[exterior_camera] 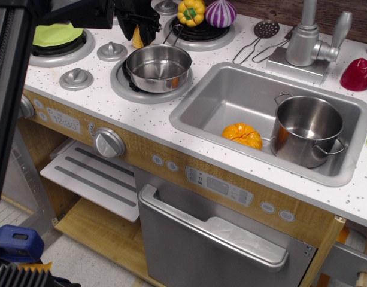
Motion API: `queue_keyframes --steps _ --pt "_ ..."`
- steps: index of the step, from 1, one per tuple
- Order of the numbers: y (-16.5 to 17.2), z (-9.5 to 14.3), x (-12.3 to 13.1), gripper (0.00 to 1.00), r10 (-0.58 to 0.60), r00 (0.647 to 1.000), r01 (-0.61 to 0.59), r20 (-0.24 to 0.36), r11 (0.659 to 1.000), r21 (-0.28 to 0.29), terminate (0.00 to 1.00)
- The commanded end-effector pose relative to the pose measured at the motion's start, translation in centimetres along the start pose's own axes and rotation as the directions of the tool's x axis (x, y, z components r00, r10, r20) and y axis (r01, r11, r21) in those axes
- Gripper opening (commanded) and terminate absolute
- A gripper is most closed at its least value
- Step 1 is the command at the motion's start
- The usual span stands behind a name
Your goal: Put corn in pan which is on stove
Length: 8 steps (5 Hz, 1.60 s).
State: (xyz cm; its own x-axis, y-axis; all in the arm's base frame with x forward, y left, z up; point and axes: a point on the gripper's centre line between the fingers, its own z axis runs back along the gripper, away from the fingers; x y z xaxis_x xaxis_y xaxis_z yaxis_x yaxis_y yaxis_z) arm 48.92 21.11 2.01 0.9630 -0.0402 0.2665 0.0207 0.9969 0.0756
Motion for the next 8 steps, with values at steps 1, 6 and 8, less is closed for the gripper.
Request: queue_keyframes --steps 1,6,8 --pt "-0.3 9.1 1.4 0.00 -0.013 0.996 0.002 0.090 0.994 0.113 0.00" --pt "-6.3 14.0 -3.2 0.00 0.140 0.990 -0.139 0.003 0.980 0.143 0.00" --pt "-7.1 11.8 -4.8 1.00 0.160 0.987 -0.161 0.021 0.982 0.094 0.00"
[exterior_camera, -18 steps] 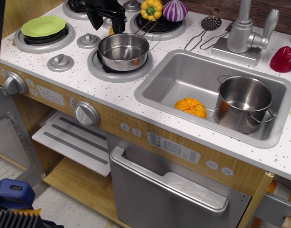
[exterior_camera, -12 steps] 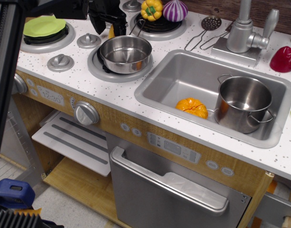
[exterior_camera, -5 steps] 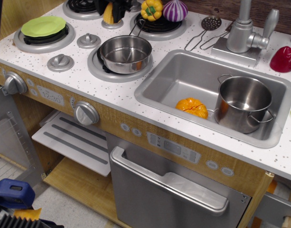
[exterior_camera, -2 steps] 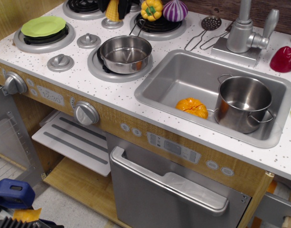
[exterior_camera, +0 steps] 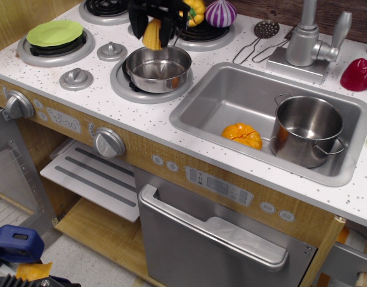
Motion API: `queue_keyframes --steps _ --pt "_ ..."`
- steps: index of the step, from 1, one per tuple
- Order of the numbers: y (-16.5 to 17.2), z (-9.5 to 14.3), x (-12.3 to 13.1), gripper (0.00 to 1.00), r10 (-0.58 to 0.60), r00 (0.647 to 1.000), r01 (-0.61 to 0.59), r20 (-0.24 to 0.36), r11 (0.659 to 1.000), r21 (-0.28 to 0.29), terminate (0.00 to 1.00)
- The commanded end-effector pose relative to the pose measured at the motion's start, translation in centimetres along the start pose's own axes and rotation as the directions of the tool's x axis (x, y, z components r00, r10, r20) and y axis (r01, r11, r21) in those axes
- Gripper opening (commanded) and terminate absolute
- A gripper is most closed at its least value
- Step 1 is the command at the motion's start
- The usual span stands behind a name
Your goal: Put corn in pan which is on stove
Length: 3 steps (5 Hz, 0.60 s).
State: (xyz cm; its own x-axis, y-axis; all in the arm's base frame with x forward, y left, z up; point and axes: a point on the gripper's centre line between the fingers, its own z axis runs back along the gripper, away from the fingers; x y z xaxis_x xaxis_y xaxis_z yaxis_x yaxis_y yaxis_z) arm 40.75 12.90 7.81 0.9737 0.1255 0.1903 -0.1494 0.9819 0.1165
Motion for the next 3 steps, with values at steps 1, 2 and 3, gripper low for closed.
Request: queue_keyframes --steps 1,2,3 --pt "1.09 3.27 1.08 1.00 -0.006 0.993 0.004 0.114 1.000 0.010 0.00" --pt "1.09 3.27 1.08 1.00 -0.006 0.993 0.004 0.114 1.000 0.010 0.00" --pt "1.09 3.27 1.08 1.00 -0.006 0.993 0.004 0.114 1.000 0.010 1.00"
